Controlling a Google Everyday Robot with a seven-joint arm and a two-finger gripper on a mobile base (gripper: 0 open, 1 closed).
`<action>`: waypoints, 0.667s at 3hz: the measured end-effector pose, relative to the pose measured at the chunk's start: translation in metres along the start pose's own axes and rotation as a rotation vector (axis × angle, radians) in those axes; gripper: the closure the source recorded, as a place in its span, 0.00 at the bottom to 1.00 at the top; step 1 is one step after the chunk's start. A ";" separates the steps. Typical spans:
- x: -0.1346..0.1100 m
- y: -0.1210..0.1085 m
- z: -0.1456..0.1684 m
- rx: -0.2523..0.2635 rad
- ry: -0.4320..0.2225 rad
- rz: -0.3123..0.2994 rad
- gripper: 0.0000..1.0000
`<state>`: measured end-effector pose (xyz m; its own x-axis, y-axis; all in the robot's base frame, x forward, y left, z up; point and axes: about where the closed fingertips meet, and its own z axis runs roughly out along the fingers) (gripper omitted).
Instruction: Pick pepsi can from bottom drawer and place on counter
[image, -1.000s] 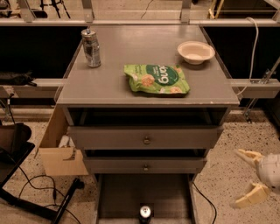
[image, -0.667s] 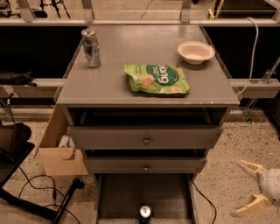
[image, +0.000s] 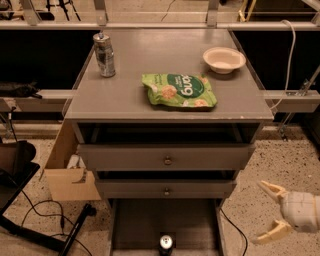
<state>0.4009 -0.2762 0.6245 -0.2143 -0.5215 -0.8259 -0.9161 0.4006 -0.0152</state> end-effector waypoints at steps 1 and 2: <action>0.044 -0.016 0.076 -0.007 -0.106 -0.120 0.00; 0.080 -0.021 0.122 0.006 -0.152 -0.169 0.00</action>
Offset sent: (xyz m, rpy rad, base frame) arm 0.0579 0.0540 -0.1998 0.0999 -0.2710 0.1076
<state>0.4442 -0.2342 0.4897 -0.0038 -0.4625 -0.8866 -0.9325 0.3218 -0.1639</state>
